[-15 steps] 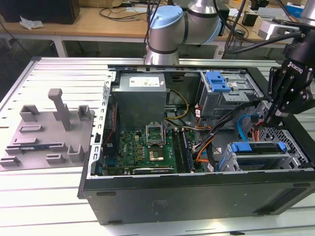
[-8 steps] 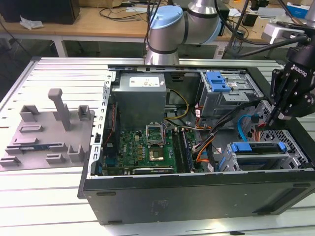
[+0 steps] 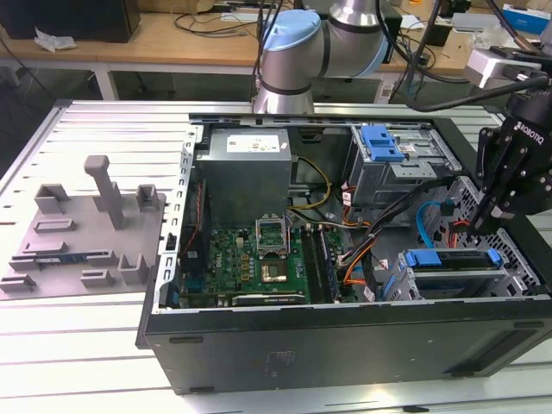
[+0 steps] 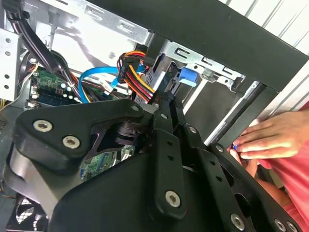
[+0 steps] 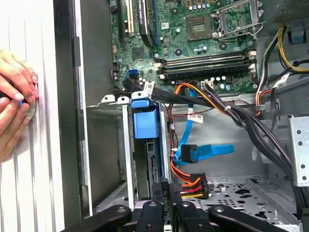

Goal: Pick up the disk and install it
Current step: 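Insert the first disk wire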

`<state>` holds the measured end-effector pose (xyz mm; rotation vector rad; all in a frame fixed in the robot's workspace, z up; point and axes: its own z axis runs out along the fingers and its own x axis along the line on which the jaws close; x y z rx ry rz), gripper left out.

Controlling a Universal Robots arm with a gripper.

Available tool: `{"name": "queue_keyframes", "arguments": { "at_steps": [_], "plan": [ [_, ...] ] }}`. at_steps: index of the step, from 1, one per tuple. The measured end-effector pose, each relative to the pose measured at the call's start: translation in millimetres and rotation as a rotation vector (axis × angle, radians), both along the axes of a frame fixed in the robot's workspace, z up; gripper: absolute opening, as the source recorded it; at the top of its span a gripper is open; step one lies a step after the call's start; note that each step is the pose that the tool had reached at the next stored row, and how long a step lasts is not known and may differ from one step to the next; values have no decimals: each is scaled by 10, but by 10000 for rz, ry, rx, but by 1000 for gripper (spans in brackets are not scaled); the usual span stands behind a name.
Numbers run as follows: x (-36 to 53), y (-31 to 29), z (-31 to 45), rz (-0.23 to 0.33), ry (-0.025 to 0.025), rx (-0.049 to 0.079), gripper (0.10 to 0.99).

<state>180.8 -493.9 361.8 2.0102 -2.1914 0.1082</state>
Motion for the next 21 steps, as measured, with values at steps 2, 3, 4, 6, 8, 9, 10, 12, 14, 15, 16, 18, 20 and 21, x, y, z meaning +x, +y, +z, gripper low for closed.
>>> {"name": "queue_keyframes", "arguments": {
  "at_steps": [2,3,4,6,8,9,10,12,14,15,16,18,20,21],
  "plan": [
    [0,-26,-7,41,0,184,169],
    [0,-51,-13,50,0,306,169],
    [0,-71,-17,54,0,361,169],
    [0,-121,-28,65,0,446,169],
    [0,-167,-37,84,-1,528,169],
    [0,-195,-43,89,0,598,169],
    [0,-216,-47,94,-1,657,169],
    [1,-255,-54,105,-1,833,169],
    [-3,-256,-55,108,0,860,169],
    [-5,-256,-54,111,-1,876,169],
    [-5,-259,-53,111,-1,882,169],
    [-30,-269,-55,111,-31,947,169],
    [-55,-274,-57,113,-82,1049,169],
    [-63,-276,-59,114,-115,1171,169]
  ]
}}
